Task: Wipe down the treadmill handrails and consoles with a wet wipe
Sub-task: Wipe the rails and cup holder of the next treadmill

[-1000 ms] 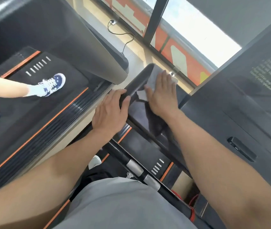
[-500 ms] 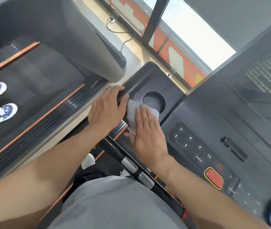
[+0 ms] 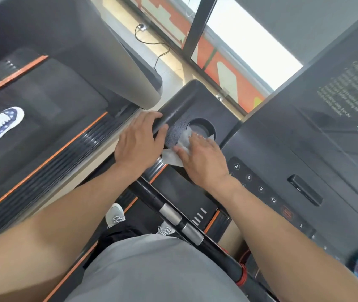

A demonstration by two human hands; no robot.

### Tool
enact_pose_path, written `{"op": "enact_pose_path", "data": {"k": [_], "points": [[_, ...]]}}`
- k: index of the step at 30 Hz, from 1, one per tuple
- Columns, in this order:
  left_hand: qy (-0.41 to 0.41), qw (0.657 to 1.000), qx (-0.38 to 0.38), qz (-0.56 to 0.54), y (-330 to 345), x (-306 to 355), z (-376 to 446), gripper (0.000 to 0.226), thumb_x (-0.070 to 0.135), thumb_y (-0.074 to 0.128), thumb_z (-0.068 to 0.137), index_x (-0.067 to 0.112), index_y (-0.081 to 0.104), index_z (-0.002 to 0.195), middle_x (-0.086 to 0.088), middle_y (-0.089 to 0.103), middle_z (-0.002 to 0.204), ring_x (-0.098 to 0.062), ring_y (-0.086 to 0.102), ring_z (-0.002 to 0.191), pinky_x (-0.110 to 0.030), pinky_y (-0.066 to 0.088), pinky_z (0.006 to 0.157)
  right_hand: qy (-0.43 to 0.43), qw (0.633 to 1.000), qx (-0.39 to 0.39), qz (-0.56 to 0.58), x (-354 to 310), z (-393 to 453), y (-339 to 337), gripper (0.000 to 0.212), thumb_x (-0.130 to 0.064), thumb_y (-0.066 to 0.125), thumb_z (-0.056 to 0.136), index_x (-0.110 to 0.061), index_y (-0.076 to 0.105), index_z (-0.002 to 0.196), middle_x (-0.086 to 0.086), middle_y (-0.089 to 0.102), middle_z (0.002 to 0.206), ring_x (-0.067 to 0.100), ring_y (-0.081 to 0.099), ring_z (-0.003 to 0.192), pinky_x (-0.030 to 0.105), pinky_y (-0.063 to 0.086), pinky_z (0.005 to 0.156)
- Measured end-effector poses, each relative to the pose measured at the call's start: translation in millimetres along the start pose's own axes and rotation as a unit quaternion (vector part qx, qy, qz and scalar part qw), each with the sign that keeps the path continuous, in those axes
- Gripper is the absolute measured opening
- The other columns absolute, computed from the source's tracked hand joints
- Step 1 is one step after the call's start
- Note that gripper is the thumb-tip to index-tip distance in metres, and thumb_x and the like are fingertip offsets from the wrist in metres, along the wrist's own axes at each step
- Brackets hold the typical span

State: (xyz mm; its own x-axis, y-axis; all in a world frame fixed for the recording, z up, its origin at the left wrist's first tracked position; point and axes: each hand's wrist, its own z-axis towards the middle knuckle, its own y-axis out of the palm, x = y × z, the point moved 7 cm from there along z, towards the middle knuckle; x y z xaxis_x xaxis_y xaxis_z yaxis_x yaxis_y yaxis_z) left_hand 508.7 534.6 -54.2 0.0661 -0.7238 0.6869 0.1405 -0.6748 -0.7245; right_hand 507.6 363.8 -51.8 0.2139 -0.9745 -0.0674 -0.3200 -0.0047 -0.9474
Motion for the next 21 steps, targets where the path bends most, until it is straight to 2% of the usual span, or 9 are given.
{"op": "enact_pose_path", "data": {"k": [4,7,9,11,13,14,17,18,21], "points": [[0.006,1.0,0.0,0.004,-1.0,1.0,0.9,0.035,0.041,0.052,0.1,0.024,0.056,0.13,0.008,0.058,0.133,-0.021,0.058,0.116,-0.042,0.046,0.091,-0.032,0.994,0.078,-0.069,10.6,-7.6,-13.4,0.051,-0.051,0.042,0.103,-0.01,0.073,0.099,0.013,0.063,0.114,0.035,0.054,0.11,0.044,0.041,0.104],[-0.001,1.0,-0.004,0.011,0.2,-0.2,1.6,0.036,0.042,0.053,0.1,0.024,0.055,0.131,0.008,0.058,0.133,-0.021,0.057,0.117,-0.041,0.045,0.091,-0.01,0.998,0.061,0.015,8.9,-10.7,-12.7,0.031,-0.035,0.048,0.104,-0.016,0.057,0.081,0.011,0.061,0.094,0.034,0.053,0.092,0.042,0.041,0.082],[-0.001,1.0,-0.004,0.011,0.7,-0.3,1.6,0.036,0.043,0.052,0.1,0.024,0.055,0.131,0.008,0.057,0.134,-0.021,0.057,0.117,-0.041,0.045,0.091,0.001,0.993,0.064,0.097,1.2,-12.2,-13.1,0.029,-0.026,0.05,0.103,-0.014,0.045,0.077,0.007,0.056,0.08,0.032,0.051,0.082,0.04,0.036,0.071],[0.002,1.0,-0.005,0.011,0.9,0.4,1.1,0.037,0.043,0.052,0.1,0.024,0.055,0.131,0.008,0.057,0.134,-0.021,0.058,0.116,-0.042,0.046,0.091,0.017,0.982,0.066,0.177,-5.4,-15.2,-11.5,0.017,-0.022,0.048,0.104,-0.01,0.056,0.095,0.006,0.059,0.081,0.029,0.052,0.083,0.04,0.04,0.075],[0.003,1.0,-0.004,0.012,0.5,0.9,1.2,0.037,0.042,0.052,0.1,0.023,0.055,0.131,0.007,0.058,0.133,-0.022,0.058,0.116,-0.042,0.046,0.09,0.054,0.966,0.04,0.248,-14.5,-15.1,-8.8,0.032,-0.02,0.044,0.106,-0.007,0.052,0.134,0.012,0.067,0.1,0.031,0.056,0.103,0.043,0.044,0.097],[0.003,1.0,-0.003,0.013,0.3,1.0,1.3,0.037,0.042,0.052,0.1,0.023,0.054,0.132,0.007,0.058,0.133,-0.022,0.058,0.115,-0.042,0.047,0.09,0.09,0.947,0.032,0.307,-16.9,-11.6,-9.0,0.037,-0.018,0.044,0.106,-0.007,0.047,0.141,0.015,0.067,0.108,0.032,0.057,0.108,0.044,0.045,0.1],[0.003,1.0,0.0,0.018,-0.3,2.2,-0.2,0.037,0.04,0.051,0.101,0.022,0.054,0.133,0.006,0.057,0.134,-0.022,0.058,0.115,-0.041,0.046,0.089,0.191,0.851,0.038,0.488,-23.6,4.1,-7.8,0.035,-0.014,0.047,0.099,-0.005,0.052,0.132,0.017,0.064,0.112,0.031,0.061,0.096,0.044,0.051,0.085],[0.005,1.0,0.0,0.018,0.1,2.7,-0.8,0.037,0.039,0.051,0.101,0.022,0.054,0.133,0.005,0.057,0.135,-0.022,0.058,0.116,-0.04,0.045,0.089,0.203,0.842,0.043,0.499,-24.7,8.7,-7.4,0.032,-0.014,0.047,0.098,-0.004,0.054,0.127,0.015,0.064,0.108,0.029,0.06,0.094,0.044,0.052,0.084],[0.013,1.0,-0.003,0.022,0.9,3.5,-1.1,0.037,0.037,0.051,0.1,0.022,0.053,0.134,0.006,0.056,0.135,-0.021,0.057,0.119,-0.041,0.046,0.09,0.159,0.931,0.04,0.325,-17.6,9.5,-14.4,0.012,-0.015,0.046,0.098,-0.008,0.052,0.091,0.005,0.057,0.078,0.033,0.057,0.083,0.042,0.048,0.076]]}}
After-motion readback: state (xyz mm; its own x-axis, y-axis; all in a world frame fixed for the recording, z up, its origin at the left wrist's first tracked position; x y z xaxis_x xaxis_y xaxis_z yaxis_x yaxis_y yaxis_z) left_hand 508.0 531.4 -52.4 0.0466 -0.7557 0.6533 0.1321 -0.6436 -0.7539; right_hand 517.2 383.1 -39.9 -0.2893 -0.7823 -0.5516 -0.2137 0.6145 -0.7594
